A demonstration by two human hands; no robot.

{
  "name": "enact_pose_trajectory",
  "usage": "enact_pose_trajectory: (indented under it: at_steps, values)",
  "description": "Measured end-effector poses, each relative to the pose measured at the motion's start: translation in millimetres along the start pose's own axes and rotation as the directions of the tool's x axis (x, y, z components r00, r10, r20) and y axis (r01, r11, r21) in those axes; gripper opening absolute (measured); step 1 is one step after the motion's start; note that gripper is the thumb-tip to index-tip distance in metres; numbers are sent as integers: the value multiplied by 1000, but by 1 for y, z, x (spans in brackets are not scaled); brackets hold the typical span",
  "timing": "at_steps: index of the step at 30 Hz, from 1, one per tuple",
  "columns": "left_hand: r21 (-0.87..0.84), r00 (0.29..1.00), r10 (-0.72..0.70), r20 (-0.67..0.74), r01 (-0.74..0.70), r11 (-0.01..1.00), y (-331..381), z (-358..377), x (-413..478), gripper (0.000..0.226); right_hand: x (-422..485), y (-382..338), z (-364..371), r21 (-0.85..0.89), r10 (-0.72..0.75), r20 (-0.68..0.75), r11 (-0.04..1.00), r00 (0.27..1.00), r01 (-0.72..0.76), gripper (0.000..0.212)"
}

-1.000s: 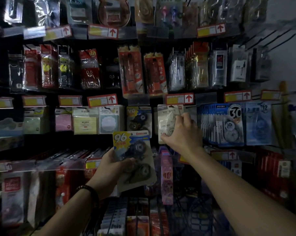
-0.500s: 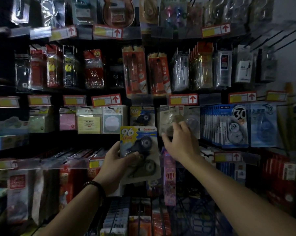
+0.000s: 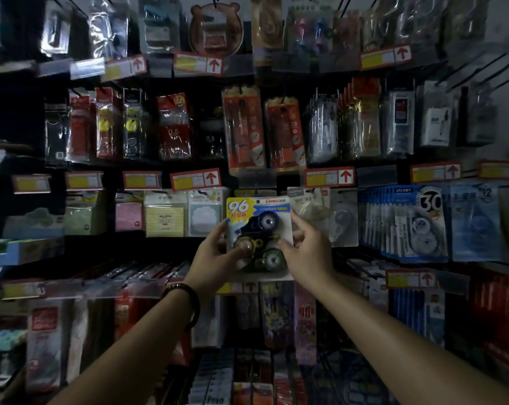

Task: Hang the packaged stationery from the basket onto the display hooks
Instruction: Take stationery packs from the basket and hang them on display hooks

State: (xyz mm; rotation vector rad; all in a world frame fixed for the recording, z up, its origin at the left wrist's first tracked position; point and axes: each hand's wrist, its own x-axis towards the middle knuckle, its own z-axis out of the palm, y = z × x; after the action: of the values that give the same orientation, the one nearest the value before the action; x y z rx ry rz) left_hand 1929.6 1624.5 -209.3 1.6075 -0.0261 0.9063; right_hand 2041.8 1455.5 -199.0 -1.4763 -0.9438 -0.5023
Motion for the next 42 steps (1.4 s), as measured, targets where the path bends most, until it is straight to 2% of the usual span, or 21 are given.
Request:
enact_pose_trajectory:
  at_steps: [2, 4, 8, 10, 15, 20, 25, 29, 33, 36, 39, 42]
  values:
    - [53, 1000, 21, 3, -22, 998, 6, -3, 6, 80, 10, 1, 4, -26, 4, -4, 1000, 1000, -4, 70]
    - [111, 996, 88, -15, -86, 990, 11, -3, 10, 65, 18, 2, 8, -48, 10, -16, 999, 1000, -11, 70]
    - [193, 988, 149, -32, -140, 971, 18, -4, 15, 69, 25, 4, 14, -37, -29, -66, 999, 997, 26, 68]
    - [221, 989, 147, -30, -137, 966, 18, -6, 19, 80, 27, 6, 15, -38, -31, -76, 999, 997, 28, 68]
    - [255, 984, 177, 10, -174, 951, 22, -6, 20, 88, 30, 5, 17, -119, -61, -107, 992, 992, 48, 68]
    - [244, 985, 174, 5, -170, 955, 23, -7, 26, 85, 36, 4, 17, -128, -88, -124, 989, 988, 72, 61]
    - [276, 994, 112, -19, -103, 956, 18, -10, 35, 75, 41, 9, 20, -225, -35, -56, 974, 998, 21, 46]
    - [445, 986, 147, -77, -98, 890, 16, -7, 44, 79, 53, 7, 28, -405, 34, 28, 914, 999, -20, 32]
    - [676, 980, 182, -81, -81, 733, 16, 0, 48, 82, 56, -1, 33, -532, 106, 61, 845, 992, -57, 38]
    - [753, 988, 140, -61, -47, 657, 20, 3, 47, 85, 53, -6, 32, -593, 143, 71, 802, 987, -73, 52]
    - [776, 989, 146, -32, -67, 628, 24, 1, 37, 70, 40, -8, 25, -681, 103, 70, 732, 992, -28, 36]
    - [781, 991, 116, -73, -15, 624, 26, -6, 14, 63, 16, -7, 11, -663, 100, 126, 748, 987, 9, 39]
